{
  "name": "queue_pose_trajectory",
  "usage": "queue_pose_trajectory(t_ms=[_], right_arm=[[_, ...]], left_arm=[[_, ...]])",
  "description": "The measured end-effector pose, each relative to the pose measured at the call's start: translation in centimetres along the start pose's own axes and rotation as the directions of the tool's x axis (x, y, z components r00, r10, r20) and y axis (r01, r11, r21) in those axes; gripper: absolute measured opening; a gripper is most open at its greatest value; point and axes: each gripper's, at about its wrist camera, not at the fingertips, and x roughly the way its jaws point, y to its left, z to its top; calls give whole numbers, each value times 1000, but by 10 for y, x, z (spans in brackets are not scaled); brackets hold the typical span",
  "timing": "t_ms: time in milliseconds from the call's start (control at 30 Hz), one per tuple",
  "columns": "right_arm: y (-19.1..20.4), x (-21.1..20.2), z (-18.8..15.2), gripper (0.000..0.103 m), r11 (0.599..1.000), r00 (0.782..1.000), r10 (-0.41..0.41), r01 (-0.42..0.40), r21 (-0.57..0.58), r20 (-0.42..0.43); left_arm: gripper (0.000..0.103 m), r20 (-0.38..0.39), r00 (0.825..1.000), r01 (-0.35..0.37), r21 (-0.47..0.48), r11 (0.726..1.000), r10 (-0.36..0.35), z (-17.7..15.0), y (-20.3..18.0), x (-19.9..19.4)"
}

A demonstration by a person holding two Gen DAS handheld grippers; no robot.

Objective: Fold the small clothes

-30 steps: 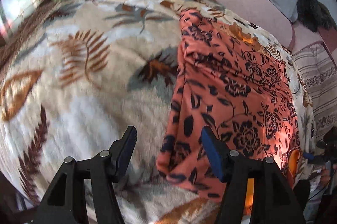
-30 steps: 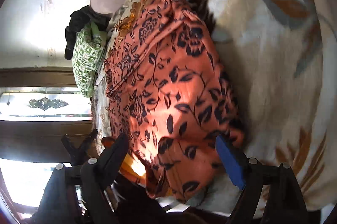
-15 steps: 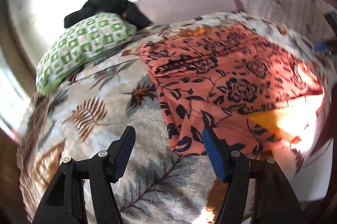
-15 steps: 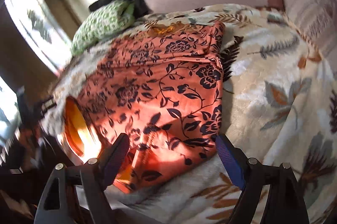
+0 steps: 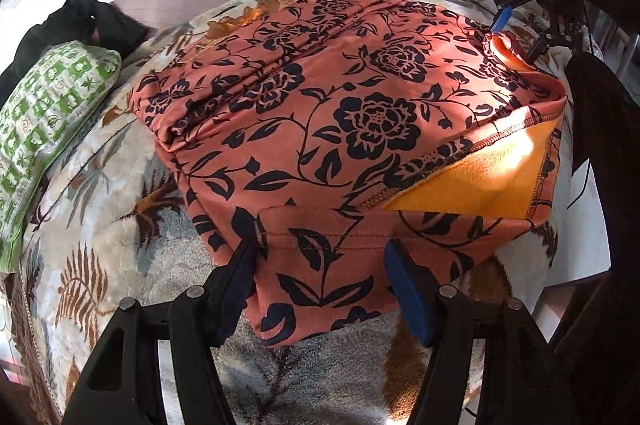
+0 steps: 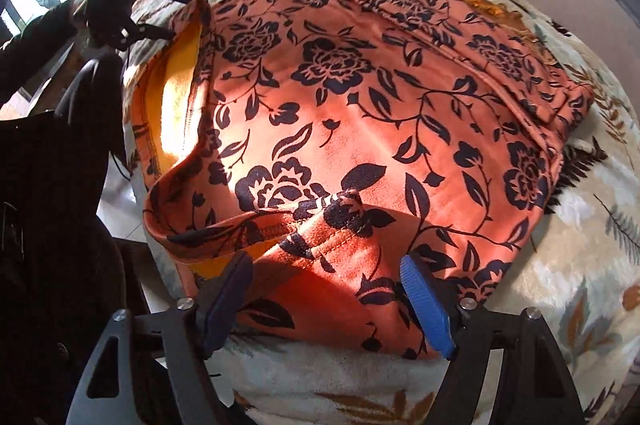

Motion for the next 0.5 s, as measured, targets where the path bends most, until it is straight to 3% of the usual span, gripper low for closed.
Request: queue_pose_trajectory(t_ms=[33,67,100,133,267,400,500], right_arm=[[-4,5,3,66,1000,999,29,-29,8,-18],[-9,11,4,43,997,997,70,-69,34,-36],[-15,16,5,26,991,992,111,-107,75,-56],[-20,19,4,25,985,989,135,-127,113,-64],[-28,6,-3,10,958,976,215,-206,199,-22],[-31,-9,-9,9,952,978,206,-203,230,9],[-33,-21,-11,8,945,978,204,-211,250,52]], left_arm=[[64,-11,1000,23,10,1000,-23,1,1,2],[44,-26,998,51,12,999,-50,1,2,5],[27,-52,995,85,8,996,-84,2,3,9],[4,-75,992,102,0,995,-101,2,5,12],[4,-80,987,137,-6,990,-137,1,8,11],[4,-70,990,126,5,992,-126,3,9,5],[3,-18,994,110,-15,994,-110,6,15,-10]])
